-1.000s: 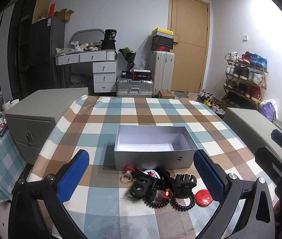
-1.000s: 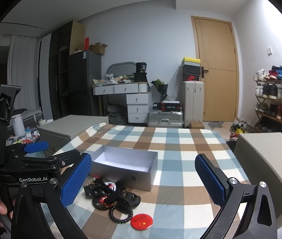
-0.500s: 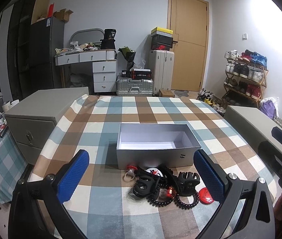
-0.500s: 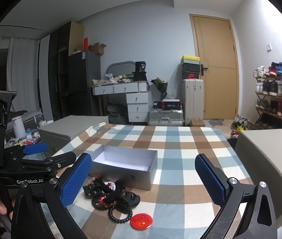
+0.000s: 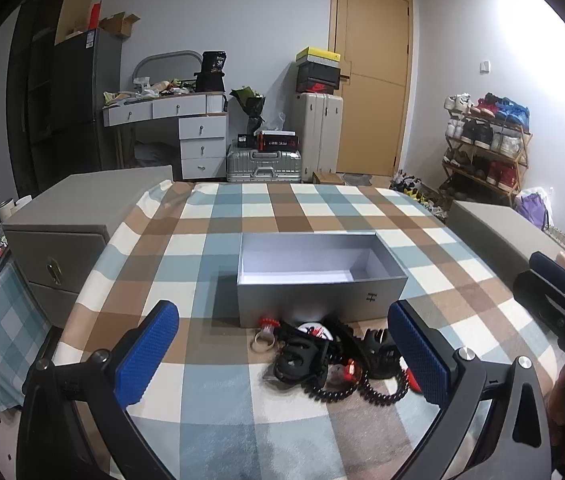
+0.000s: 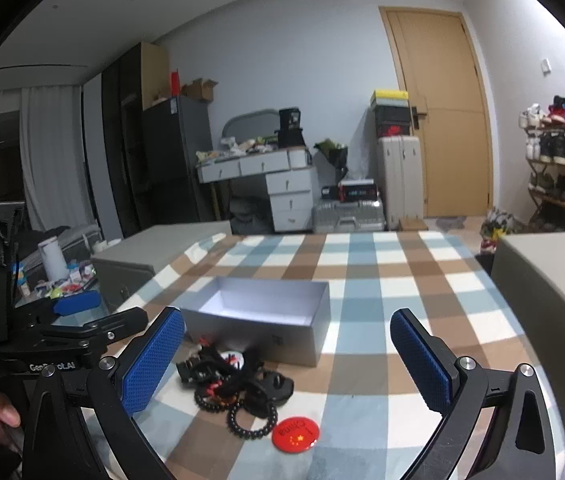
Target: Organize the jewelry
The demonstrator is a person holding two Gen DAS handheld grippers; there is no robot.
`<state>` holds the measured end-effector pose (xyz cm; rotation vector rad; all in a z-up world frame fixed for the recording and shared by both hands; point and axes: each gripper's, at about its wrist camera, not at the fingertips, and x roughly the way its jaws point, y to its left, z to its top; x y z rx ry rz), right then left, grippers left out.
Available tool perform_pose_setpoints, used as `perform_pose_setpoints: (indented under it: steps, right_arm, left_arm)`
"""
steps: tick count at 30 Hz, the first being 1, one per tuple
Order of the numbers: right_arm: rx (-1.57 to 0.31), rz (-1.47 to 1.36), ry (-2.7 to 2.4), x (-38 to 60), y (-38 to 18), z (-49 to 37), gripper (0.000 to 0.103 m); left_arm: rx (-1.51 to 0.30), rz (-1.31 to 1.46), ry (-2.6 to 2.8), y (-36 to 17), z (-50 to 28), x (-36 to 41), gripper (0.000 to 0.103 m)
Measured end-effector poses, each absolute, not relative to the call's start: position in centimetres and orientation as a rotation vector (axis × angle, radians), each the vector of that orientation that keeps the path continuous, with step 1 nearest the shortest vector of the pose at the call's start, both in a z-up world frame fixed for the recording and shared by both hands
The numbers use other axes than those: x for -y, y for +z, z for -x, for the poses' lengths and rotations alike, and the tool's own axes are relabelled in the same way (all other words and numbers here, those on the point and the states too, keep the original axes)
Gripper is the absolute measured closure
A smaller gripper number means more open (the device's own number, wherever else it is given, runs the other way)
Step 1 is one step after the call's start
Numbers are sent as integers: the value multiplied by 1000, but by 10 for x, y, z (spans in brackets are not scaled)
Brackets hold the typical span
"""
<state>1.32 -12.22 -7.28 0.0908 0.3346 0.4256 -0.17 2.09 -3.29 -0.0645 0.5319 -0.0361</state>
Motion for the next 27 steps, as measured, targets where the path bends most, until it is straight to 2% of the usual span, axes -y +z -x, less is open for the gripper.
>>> perform_pose_setpoints:
  steps: [2, 16, 22, 27]
  right_arm:
    - [-325, -100, 438, 121, -78, -17, 0]
    - [-608, -181, 530, 102, -130, -66, 0]
    - [-735, -191, 550, 91, -151, -83, 11]
    - [-788, -216, 562, 88, -157, -91, 14]
  left_arm:
    - [-546, 67, -39, -37, 1, -23, 1]
    - [-623, 124, -63, -68, -10, -40, 1]
    - [-643, 137, -72, -74, -12, -44, 1]
    - [-653, 125, -89, -77, -14, -43, 1]
